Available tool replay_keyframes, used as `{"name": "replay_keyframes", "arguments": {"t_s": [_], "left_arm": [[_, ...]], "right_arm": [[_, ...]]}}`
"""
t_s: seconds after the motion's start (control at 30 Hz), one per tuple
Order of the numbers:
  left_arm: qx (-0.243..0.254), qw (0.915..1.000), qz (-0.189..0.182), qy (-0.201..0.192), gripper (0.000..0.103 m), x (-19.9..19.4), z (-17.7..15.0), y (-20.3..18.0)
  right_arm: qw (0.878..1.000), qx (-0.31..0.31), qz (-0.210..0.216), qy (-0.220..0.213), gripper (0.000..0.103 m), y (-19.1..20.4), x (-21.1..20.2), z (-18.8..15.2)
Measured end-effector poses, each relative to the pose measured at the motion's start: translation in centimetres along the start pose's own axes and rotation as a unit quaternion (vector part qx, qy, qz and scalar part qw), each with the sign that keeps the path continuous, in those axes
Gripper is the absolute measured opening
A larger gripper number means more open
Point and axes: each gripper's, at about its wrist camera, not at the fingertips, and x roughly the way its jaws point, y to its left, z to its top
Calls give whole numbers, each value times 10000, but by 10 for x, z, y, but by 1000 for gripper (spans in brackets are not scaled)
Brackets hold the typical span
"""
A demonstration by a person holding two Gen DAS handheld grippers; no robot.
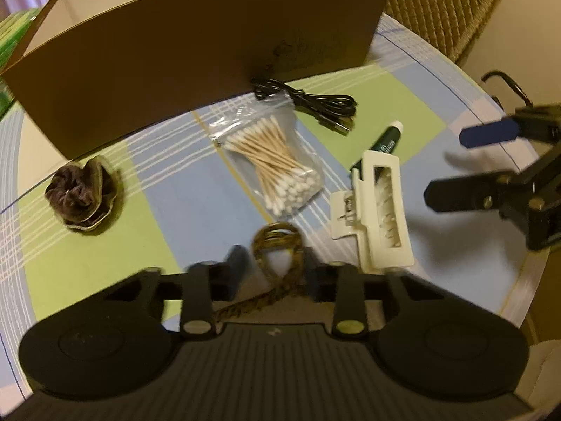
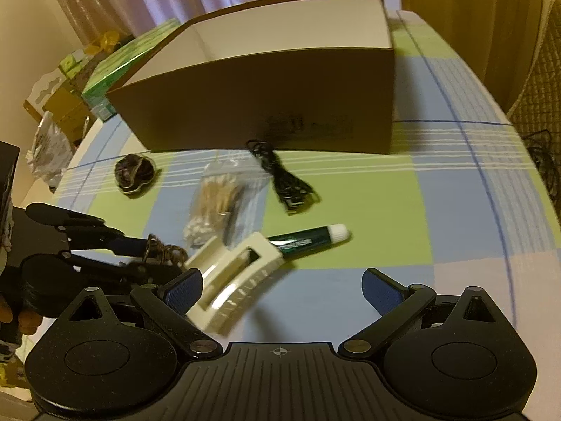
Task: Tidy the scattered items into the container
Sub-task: 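Grasp the leopard-print hair clip with the left tool while the right tool grasps the cream claw clip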
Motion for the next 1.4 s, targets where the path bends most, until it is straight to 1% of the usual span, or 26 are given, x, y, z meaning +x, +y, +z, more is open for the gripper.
{"name": "replay_keyframes", "arguments": {"t_s": [0.2, 0.33, 0.53, 0.57, 0.6, 0.63, 0.7, 0.73, 0.77, 0.8, 0.93, 1.0, 1.13, 1.17, 1.2, 1.23, 1.27, 1.3, 1.33, 1.37, 1.4], "left_arm": [[-286, 9992, 275, 36, 24, -10, -14, 22], [-536, 9977, 399, 71, 24, -18, -26, 36], [-845, 9945, 607, 87, 24, -27, -39, 54], [-882, 9940, 642, 87, 24, -28, -40, 58], [-911, 9935, 677, 88, 24, -29, -42, 61], [-935, 9931, 700, 89, 24, -30, -43, 64], [-975, 9926, 718, 85, 24, -31, -45, 69], [-982, 9925, 726, 85, 24, -31, -46, 70], [-977, 9925, 732, 80, 24, -31, -47, 70], [-973, 9926, 729, 82, 24, -31, -47, 70], [-878, 9937, 690, 79, 24, -32, -51, 68], [-853, 9943, 636, 76, 24, -33, -52, 68], [-792, 9956, 503, 60, 24, -35, -56, 65], [-819, 9955, 476, 49, 24, -35, -56, 64], [-849, 9954, 453, 37, 24, -35, -57, 64], [-869, 9952, 440, 23, 25, -36, -58, 64], [-888, 9951, 434, 13, 26, -36, -58, 65], [-924, 9948, 421, 4, 27, -36, -58, 65], [-969, 9944, 413, -4, 33, -36, -57, 66], [-1010, 9940, 411, -9, 36, -35, -56, 66], [-1027, 9938, 423, -22, 36, -35, -55, 66]], "right_arm": [[9998, -60, 122, 161, 102, 18, 14, 0], [9996, 61, 70, 257, 102, 24, 24, -1], [9998, 47, -74, 164, 101, 37, 33, -1], [9998, 52, -110, 148, 94, 38, 34, -1], [9998, 63, -92, 161, 76, 40, 36, -1], [9996, 99, -138, 207, 72, 41, 40, -2], [9986, 112, -410, 328, 69, 44, 46, -4], [9986, 59, -464, 256, 64, 45, 45, -6], [9987, -32, -452, 236, 46, 47, 44, -7], [9986, -115, -452, 255, 42, 48, 43, -9], [9983, -318, -368, 335, 41, 48, 37, -19], [9980, -403, -257, 407, 41, 43, 31, -26], [9977, -416, -269, 458, 42, 32, 17, -38], [9980, -345, -320, 432, 55, 29, 14, -40], [9980, -287, -438, 354, 85, 28, 11, -41], [9982, -277, -482, 235, 92, 28, 8, -42], [9985, -287, -459, 121, 94, 29, 5, -43], [9985, -299, -443, 102, 94, 31, 4, -43], [9985, -303, -452, 98, 94, 33, 5, -42], [9985, -301, -455, 98, 94, 35, 7, -41], [9985, -285, -456, 95, 94, 36, 9, -41]]}}
